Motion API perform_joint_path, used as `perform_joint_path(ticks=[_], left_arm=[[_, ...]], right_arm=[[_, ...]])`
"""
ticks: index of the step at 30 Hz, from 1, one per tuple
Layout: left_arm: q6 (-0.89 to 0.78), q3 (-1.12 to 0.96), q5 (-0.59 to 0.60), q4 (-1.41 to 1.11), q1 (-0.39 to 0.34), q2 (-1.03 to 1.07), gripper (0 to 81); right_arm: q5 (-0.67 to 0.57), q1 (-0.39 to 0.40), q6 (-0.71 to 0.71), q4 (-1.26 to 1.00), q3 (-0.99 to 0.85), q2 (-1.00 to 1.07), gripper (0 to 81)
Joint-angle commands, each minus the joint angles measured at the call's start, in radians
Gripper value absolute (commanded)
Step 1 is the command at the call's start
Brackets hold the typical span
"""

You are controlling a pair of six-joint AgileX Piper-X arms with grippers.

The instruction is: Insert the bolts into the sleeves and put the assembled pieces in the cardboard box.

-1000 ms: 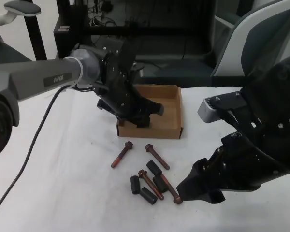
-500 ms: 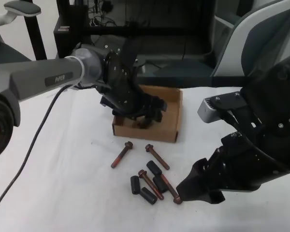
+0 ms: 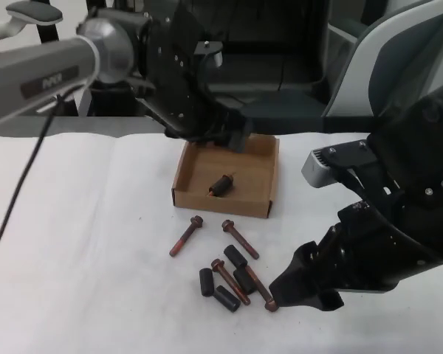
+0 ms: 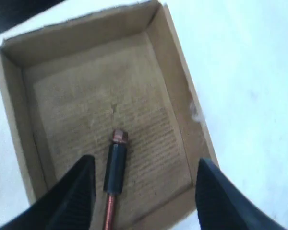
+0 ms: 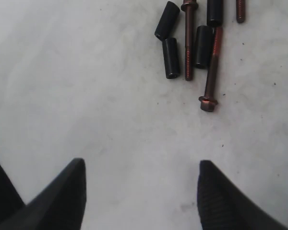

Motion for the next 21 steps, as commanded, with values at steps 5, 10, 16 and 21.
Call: perform_joint_path(ticks=[5, 10, 16, 21], left_arm=[[0.093, 0.056, -0.024, 0.183, -0.025, -0.071, 61.0], [0.067, 0.156, -0.029, 0.189, -0.043, -0.15, 60.6], [0.055, 0.317, -0.057, 0.189, -0.048, -0.29, 57.4], [0.021, 0.551, -0.055, 0.132, -0.043, -0.47, 57.4]], right_arm=[[0.011, -0.004, -0.015, 0.001, 0.001, -0.007, 66.5], [0.033, -0.004, -0.015, 0.004, 0.001, -0.007, 66.5], [0.077, -0.004, -0.015, 0.045, 0.001, -0.007, 66.5], [0.078, -0.002, -0.007, 0.08, 0.002, -0.014, 66.5]])
